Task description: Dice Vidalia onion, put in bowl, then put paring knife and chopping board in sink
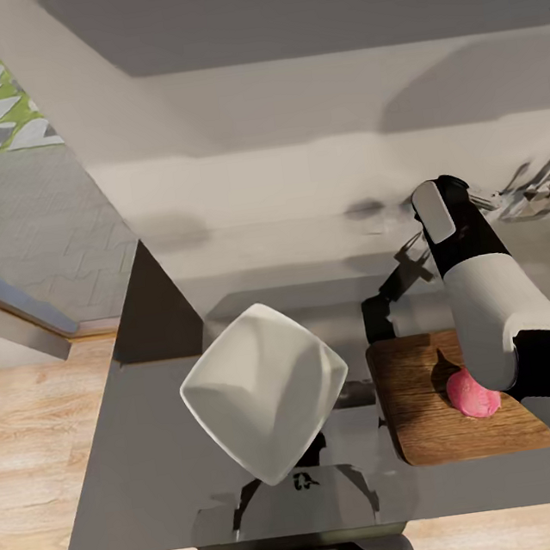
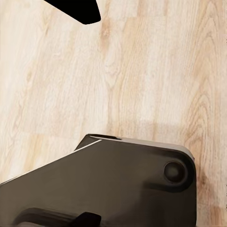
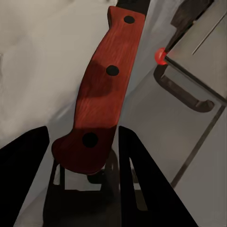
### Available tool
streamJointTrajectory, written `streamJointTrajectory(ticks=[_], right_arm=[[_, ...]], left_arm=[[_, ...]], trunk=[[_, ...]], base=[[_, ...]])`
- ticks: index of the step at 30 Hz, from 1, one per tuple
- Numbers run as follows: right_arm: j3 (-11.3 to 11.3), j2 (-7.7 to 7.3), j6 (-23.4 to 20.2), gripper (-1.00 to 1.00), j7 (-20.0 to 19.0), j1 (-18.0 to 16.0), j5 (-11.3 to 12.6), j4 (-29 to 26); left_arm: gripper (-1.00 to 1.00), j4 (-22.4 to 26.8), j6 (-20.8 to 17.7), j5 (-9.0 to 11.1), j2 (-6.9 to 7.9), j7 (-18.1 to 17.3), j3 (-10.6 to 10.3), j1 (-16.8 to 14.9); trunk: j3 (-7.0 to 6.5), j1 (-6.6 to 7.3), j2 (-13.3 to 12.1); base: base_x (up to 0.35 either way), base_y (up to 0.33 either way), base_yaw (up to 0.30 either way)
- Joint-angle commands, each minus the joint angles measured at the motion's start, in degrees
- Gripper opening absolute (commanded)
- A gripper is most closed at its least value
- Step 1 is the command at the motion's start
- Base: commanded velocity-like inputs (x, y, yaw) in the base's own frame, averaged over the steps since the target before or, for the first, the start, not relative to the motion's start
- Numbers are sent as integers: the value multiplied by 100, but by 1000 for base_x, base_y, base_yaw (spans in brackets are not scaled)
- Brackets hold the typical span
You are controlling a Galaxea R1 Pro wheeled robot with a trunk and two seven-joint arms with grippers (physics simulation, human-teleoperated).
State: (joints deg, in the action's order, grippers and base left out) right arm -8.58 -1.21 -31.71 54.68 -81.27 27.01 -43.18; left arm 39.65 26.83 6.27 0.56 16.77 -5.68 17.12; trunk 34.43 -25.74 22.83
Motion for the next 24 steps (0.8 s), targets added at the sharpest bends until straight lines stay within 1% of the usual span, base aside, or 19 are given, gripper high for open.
streamJointTrajectory(ticks=[1,17,24], right_arm=[[6,-2,-37,-100,34,-3,33,-7],[6,7,-37,-100,34,-3,44,-15],[19,11,-55,-100,34,-3,46,-23]], left_arm=[[100,8,15,59,6,28,-37,2],[100,8,15,59,6,28,-39,2],[100,8,15,59,6,27,-39,2]], trunk=[[-1,-4,9],[-125,-4,9],[-135,-4,9]], base=[[-100,0,0],[-261,0,0],[-46,0,0]])
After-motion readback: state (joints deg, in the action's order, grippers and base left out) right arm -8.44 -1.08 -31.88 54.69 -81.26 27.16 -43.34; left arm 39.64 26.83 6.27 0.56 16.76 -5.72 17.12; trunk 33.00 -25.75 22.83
